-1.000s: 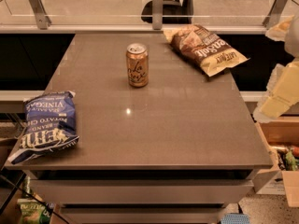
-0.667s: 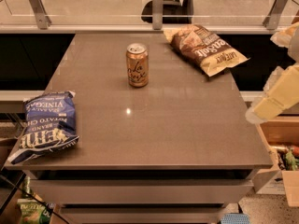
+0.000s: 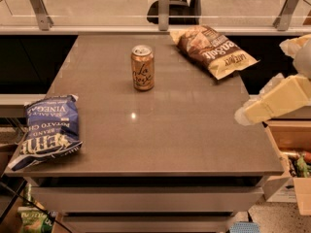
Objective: Pick orange can
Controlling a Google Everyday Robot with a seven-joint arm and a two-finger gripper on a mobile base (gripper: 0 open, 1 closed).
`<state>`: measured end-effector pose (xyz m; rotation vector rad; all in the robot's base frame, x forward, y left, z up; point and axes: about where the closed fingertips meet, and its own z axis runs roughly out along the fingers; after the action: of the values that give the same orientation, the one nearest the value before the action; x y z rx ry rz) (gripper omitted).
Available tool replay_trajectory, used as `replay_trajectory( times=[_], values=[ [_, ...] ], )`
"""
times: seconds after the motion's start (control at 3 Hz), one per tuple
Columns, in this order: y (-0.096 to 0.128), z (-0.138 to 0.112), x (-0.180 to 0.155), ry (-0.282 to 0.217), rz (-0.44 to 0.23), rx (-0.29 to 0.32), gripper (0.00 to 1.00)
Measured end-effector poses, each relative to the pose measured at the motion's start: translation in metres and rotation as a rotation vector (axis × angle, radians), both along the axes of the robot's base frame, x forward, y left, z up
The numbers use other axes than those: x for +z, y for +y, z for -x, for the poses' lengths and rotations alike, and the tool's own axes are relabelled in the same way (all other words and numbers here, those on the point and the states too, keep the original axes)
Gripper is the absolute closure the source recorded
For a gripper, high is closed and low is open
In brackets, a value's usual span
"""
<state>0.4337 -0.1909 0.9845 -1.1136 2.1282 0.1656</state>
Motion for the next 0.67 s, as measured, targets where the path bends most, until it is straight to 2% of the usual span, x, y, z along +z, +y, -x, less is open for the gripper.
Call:
replay_trajectory(
  times=[0.33,0.67],
  values=[
    [0.0076,-0.0127,-0.0113,-0.041,-0.090,-0.044,0.00],
    [0.0085,-0.0177,-0.0085,-0.061,-0.103,-0.056,0.00]
  ],
)
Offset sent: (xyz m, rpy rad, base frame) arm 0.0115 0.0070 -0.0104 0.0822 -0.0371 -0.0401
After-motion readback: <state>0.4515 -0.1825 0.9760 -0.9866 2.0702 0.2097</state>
